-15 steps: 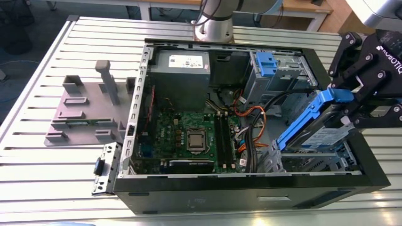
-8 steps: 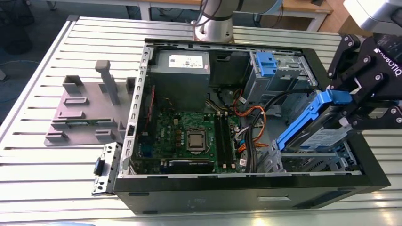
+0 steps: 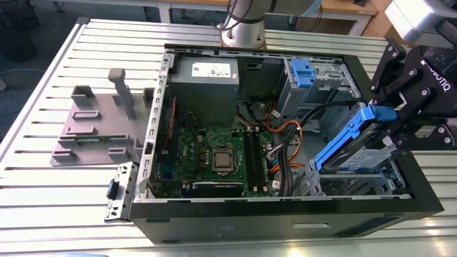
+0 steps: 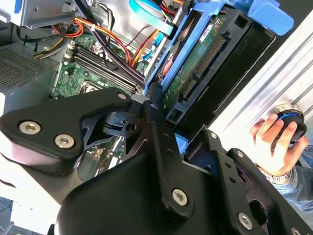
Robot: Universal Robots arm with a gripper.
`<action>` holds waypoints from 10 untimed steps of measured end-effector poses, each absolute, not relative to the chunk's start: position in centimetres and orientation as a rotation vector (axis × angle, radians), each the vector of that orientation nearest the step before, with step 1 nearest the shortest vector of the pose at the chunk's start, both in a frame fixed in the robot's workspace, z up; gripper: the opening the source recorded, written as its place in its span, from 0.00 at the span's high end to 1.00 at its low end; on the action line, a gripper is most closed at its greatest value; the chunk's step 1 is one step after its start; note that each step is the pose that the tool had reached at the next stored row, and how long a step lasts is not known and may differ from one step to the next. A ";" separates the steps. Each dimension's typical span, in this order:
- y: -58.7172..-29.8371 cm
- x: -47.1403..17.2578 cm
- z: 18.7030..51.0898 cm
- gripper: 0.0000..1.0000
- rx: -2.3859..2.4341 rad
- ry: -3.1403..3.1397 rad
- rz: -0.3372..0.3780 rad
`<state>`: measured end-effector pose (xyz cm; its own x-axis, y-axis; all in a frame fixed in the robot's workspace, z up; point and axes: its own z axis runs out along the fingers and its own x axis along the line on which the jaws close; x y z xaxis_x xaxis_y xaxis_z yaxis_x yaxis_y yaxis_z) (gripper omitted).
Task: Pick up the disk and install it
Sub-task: 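Insert the disk into the insertion slot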
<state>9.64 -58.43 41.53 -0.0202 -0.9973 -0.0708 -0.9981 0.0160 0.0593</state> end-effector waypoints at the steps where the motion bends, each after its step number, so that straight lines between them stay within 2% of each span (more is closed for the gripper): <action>1: -58.4 9.6 41.5 0.63 -2.193 2.233 0.144; 10: -58.4 9.6 41.1 0.63 -2.193 2.233 0.144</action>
